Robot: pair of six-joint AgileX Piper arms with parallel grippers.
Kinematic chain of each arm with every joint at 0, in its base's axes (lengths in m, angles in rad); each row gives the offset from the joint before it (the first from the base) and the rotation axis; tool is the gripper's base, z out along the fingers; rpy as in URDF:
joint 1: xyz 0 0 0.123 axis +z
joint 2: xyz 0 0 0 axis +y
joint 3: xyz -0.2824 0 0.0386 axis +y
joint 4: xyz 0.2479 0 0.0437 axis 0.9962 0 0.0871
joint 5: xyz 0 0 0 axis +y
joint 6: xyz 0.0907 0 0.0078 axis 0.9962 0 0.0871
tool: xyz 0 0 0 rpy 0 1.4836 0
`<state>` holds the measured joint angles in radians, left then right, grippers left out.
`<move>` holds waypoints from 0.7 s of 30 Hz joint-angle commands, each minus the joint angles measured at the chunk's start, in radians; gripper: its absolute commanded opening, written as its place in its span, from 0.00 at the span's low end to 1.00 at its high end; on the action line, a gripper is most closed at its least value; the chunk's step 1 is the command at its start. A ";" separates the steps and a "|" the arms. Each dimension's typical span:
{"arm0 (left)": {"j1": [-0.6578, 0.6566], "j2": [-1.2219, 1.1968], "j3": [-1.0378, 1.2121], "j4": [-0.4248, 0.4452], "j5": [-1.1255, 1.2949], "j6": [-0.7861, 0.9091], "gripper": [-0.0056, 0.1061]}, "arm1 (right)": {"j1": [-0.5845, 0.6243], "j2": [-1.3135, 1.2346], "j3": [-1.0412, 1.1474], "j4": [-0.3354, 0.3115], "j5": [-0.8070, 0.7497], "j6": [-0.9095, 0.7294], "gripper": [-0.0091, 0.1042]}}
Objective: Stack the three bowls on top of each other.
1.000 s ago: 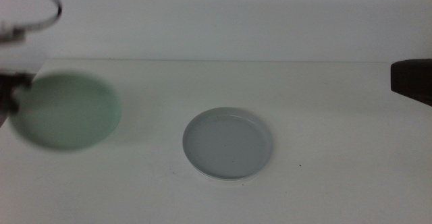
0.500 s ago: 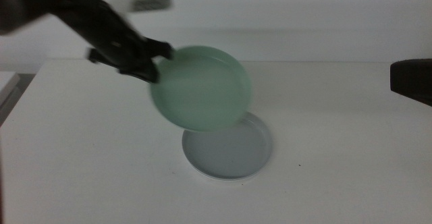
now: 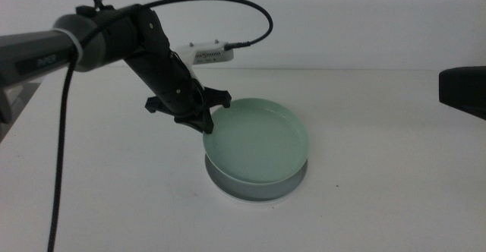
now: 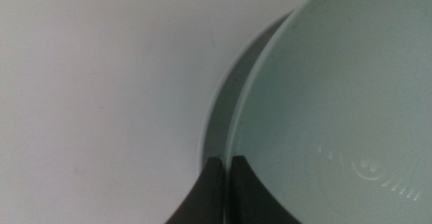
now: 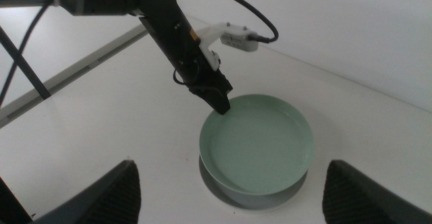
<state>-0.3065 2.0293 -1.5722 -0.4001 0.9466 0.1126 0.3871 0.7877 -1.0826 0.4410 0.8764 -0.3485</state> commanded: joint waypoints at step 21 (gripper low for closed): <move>0.000 -0.194 -0.009 0.030 0.080 0.077 0.74 | 0.002 -0.003 0.004 0.001 -0.009 -0.009 0.90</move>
<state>-0.3081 1.9002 -1.5722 -0.4011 1.0184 0.1874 0.3871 0.7877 -1.0826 0.4410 0.8764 -0.3485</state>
